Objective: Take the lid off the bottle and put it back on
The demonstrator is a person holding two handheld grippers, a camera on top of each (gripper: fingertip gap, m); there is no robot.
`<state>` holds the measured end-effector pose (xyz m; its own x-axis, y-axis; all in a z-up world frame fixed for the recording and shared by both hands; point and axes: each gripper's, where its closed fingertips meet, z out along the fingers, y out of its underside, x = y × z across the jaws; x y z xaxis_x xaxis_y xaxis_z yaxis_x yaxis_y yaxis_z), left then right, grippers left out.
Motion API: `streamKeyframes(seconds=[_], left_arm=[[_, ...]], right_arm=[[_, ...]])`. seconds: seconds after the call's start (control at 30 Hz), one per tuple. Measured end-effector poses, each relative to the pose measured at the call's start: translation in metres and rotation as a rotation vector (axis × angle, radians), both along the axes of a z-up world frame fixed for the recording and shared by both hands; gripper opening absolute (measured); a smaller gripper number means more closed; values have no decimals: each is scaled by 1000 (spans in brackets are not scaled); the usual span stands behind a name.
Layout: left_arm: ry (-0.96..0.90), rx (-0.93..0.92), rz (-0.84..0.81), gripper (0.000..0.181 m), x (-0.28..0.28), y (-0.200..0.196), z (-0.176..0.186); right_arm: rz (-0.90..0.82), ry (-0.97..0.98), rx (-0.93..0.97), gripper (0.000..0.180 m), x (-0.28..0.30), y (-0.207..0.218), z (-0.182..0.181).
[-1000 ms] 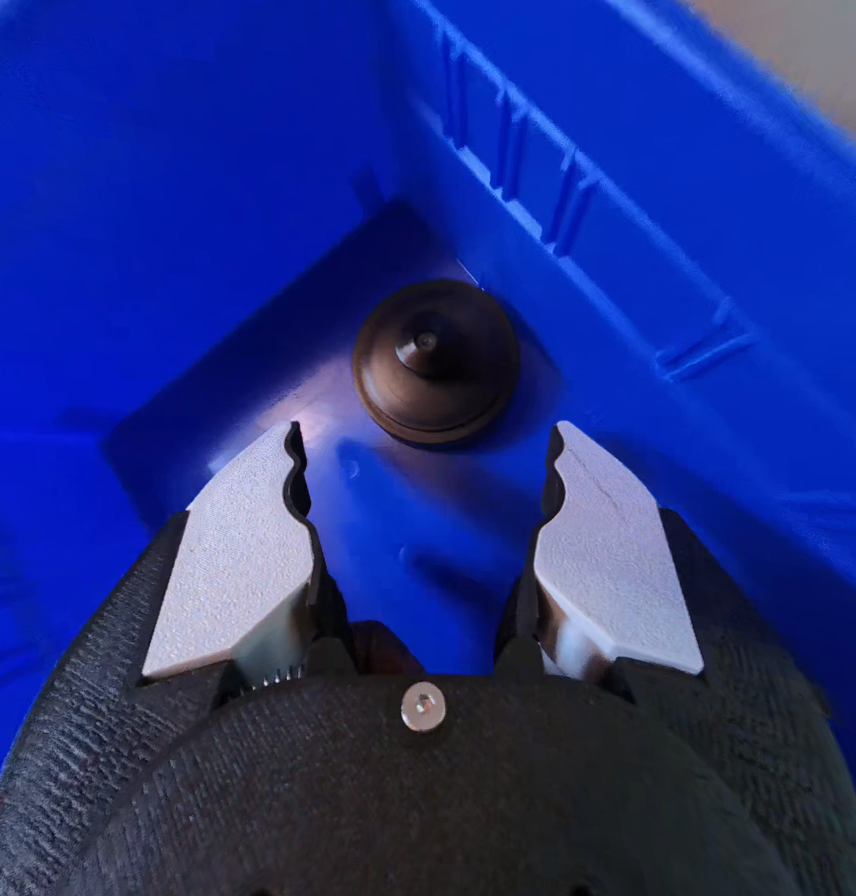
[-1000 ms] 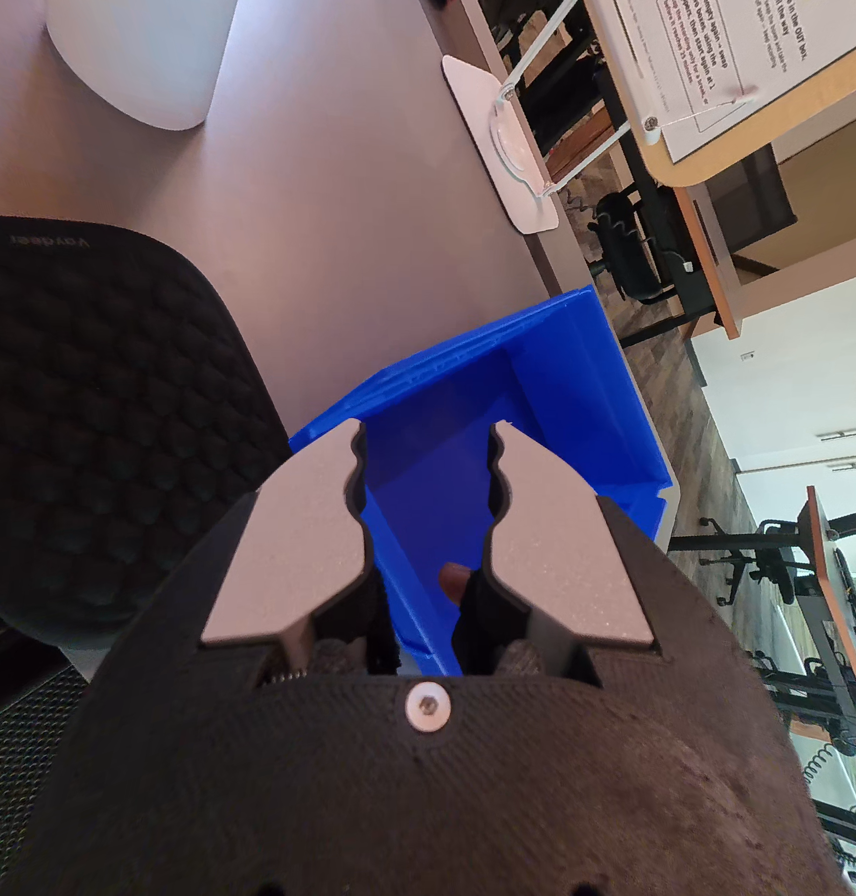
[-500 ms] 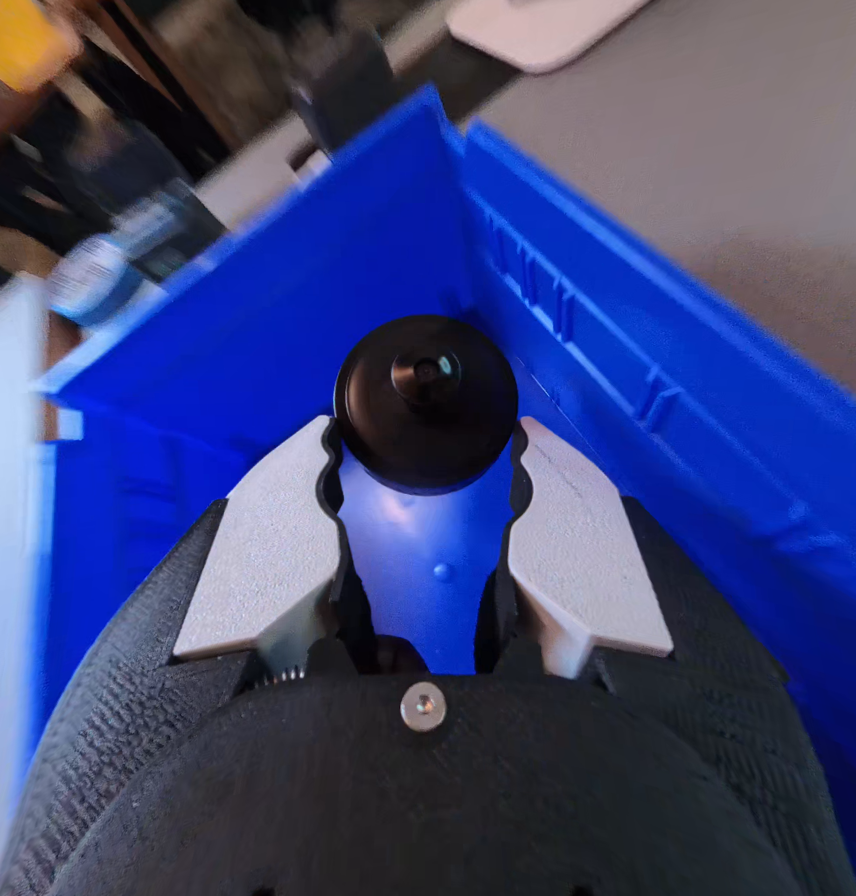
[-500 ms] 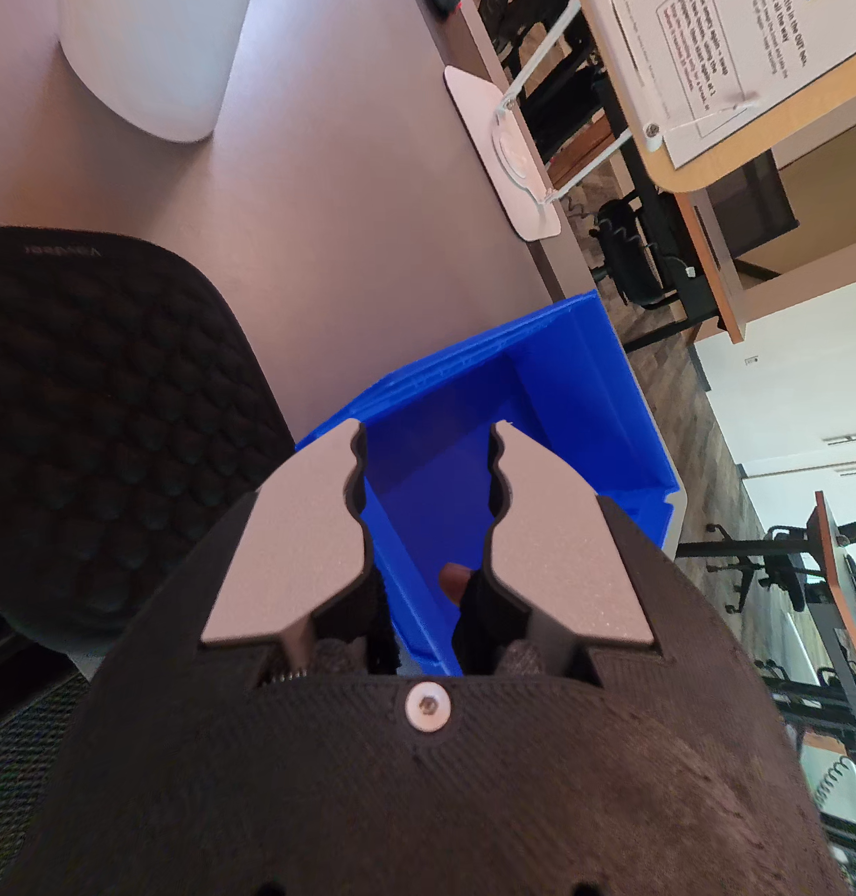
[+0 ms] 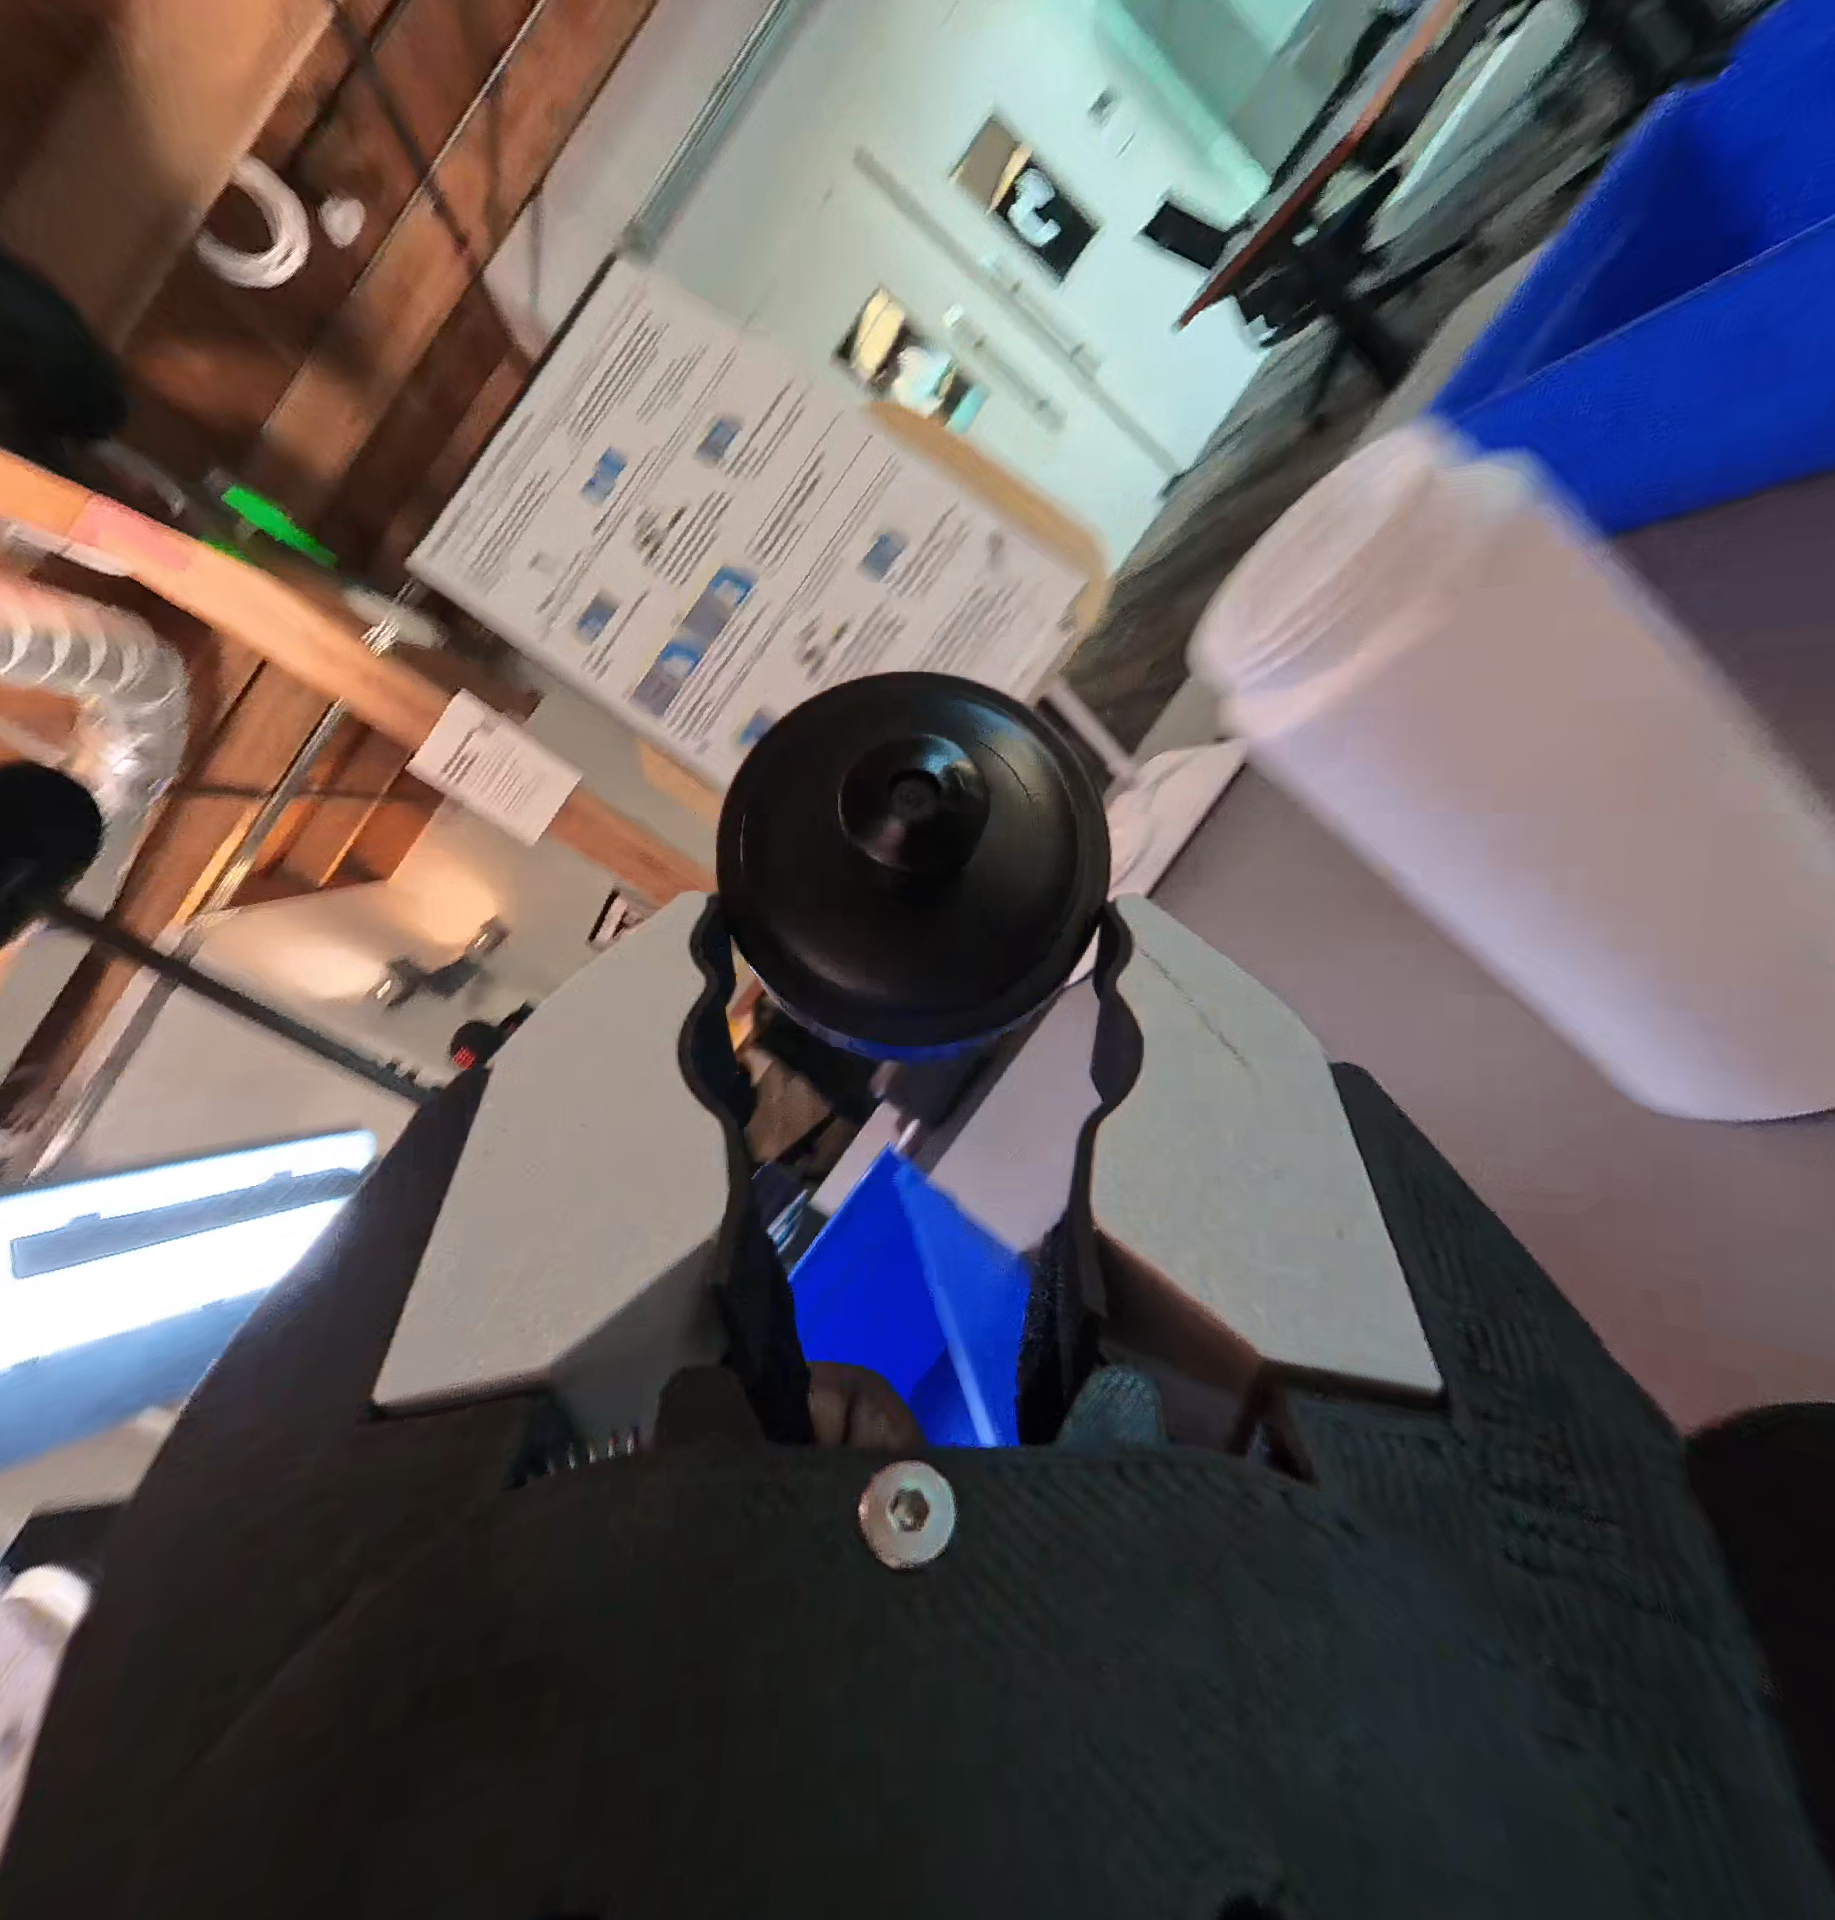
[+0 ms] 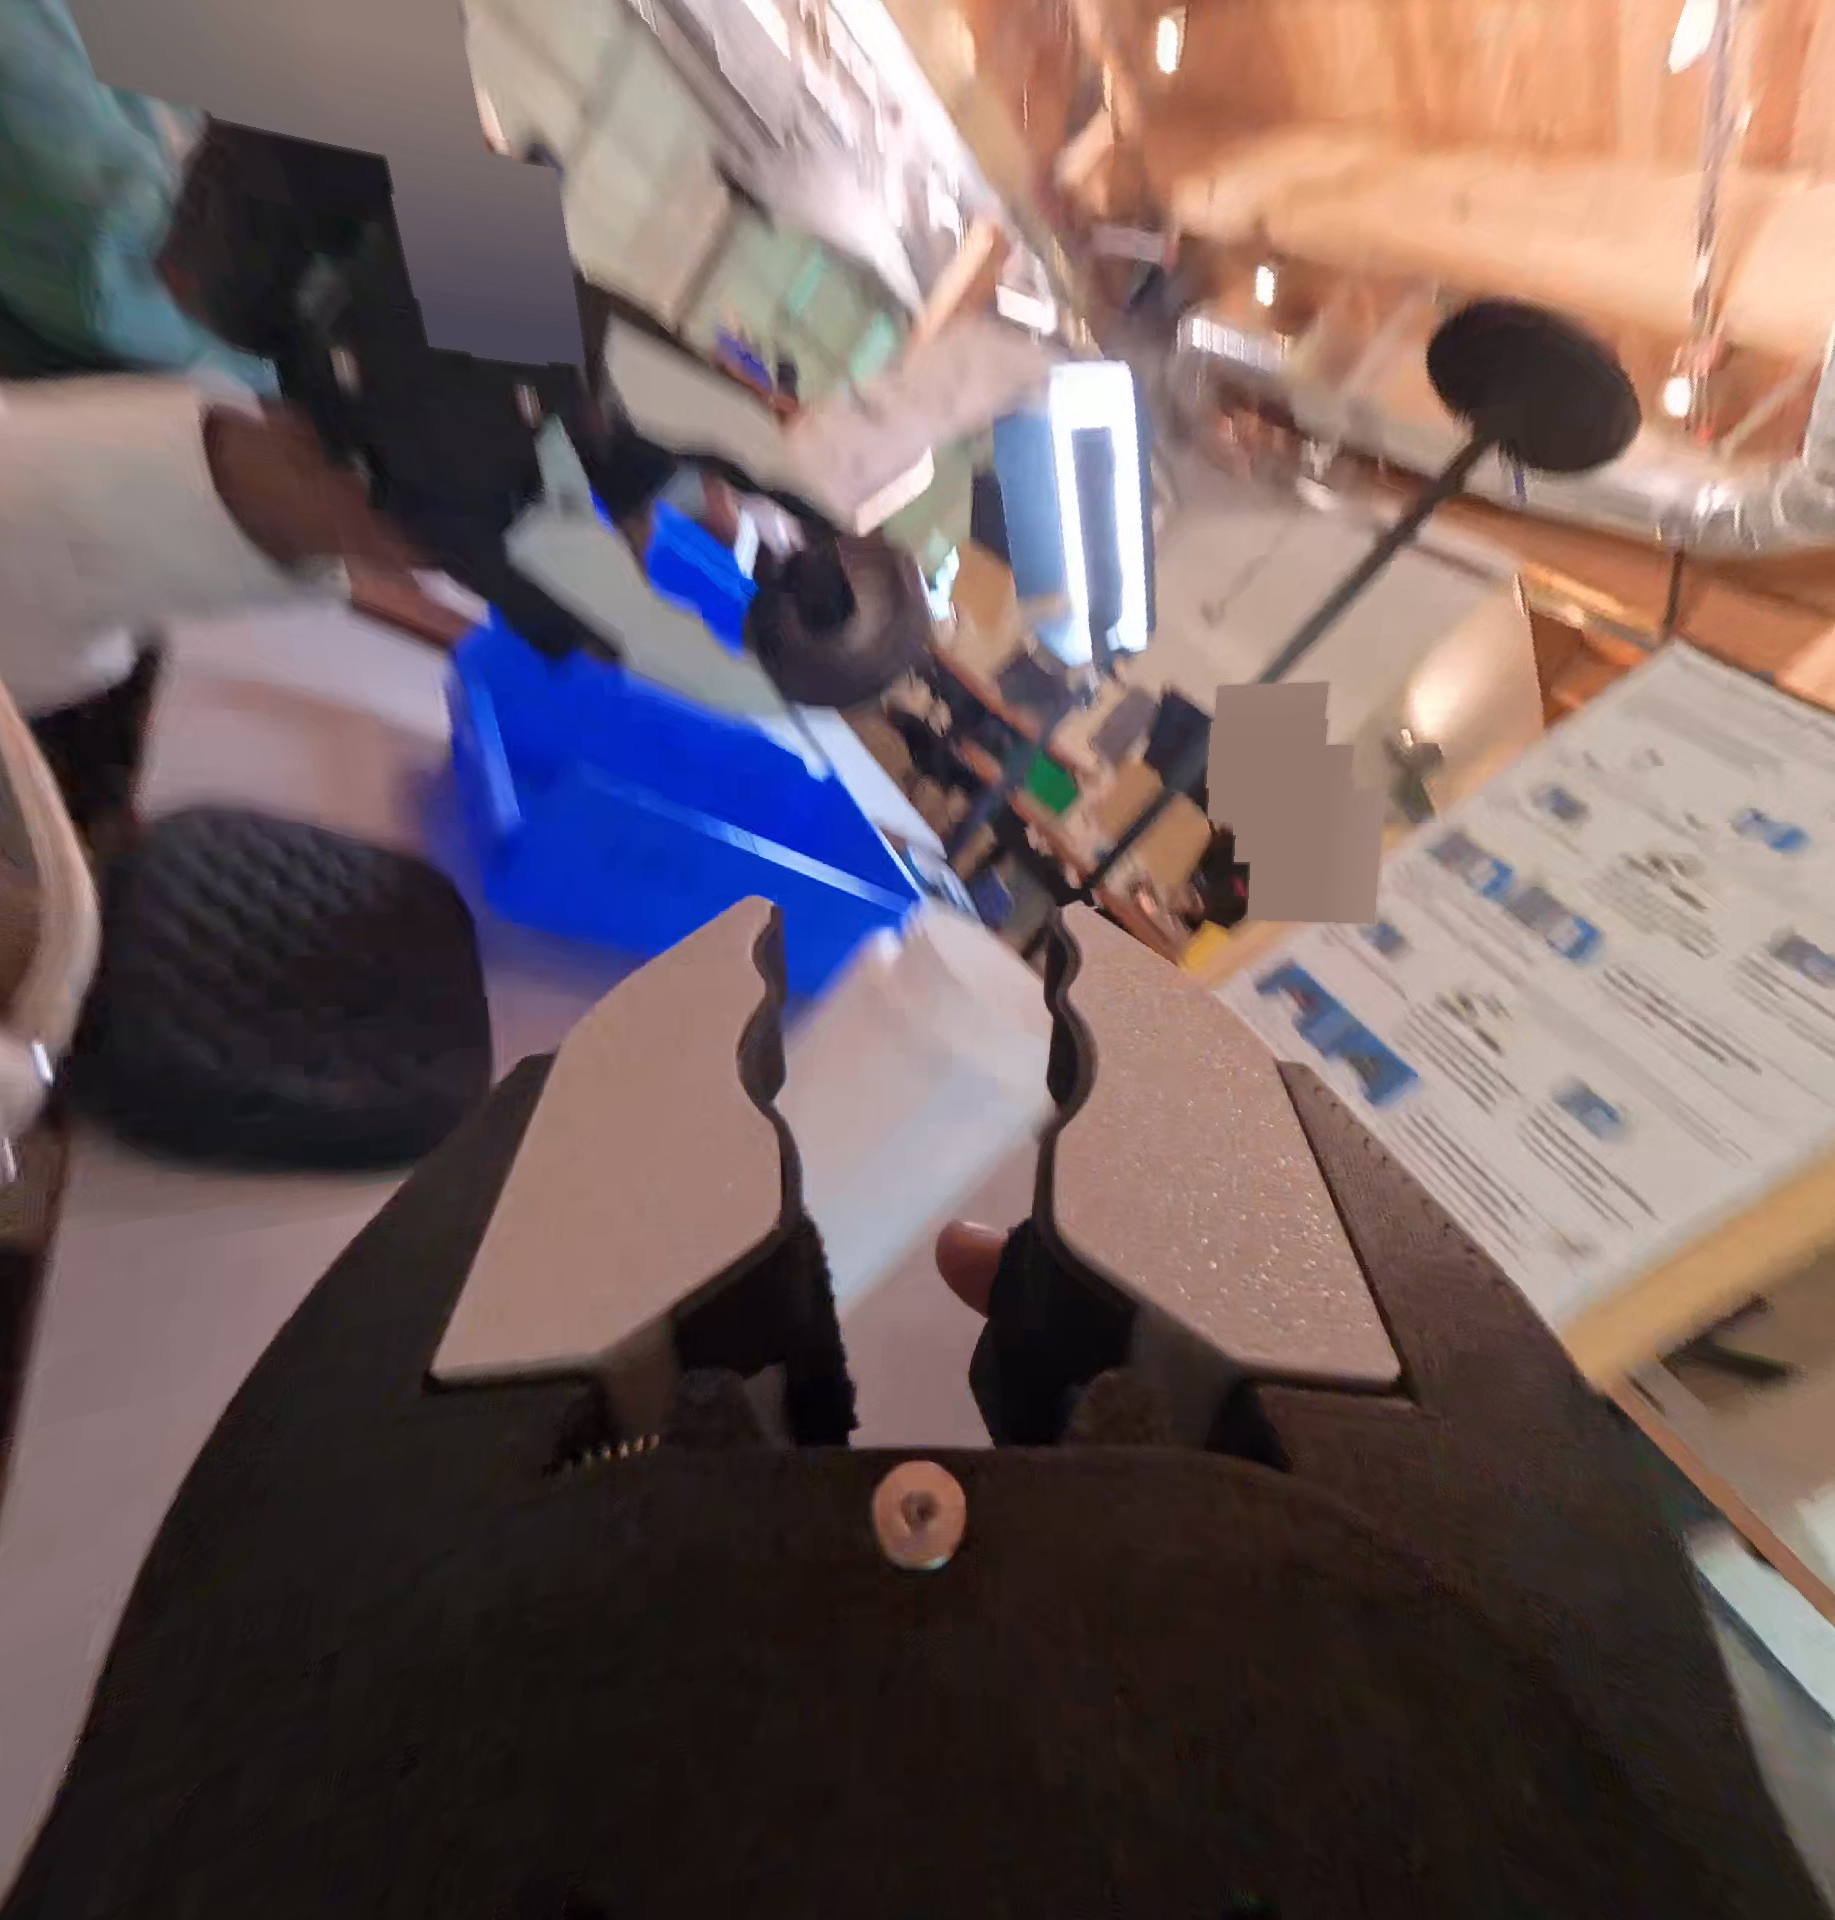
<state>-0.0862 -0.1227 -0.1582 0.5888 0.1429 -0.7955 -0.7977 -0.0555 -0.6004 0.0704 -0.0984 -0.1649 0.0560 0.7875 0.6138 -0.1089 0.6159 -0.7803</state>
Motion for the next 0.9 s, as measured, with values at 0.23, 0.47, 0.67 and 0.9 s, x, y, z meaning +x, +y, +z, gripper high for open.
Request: streamKeyframes(seconds=[0.23,0.47,0.67,0.9], left_arm=[[72,-99,-163,67,72,10,-18],[79,-185,-224,67,88,16,-33],[-236,-106,-425,89,99,12,-15],[-887,-243,-592,145,78,70,-55]], right_arm=[[37,41,65,42,-59,-34,10],[-5,-40,216,23,-67,-30,-7],[17,-23,118,23,-47,-17,8],[104,-108,-241,23,-25,43,47]])
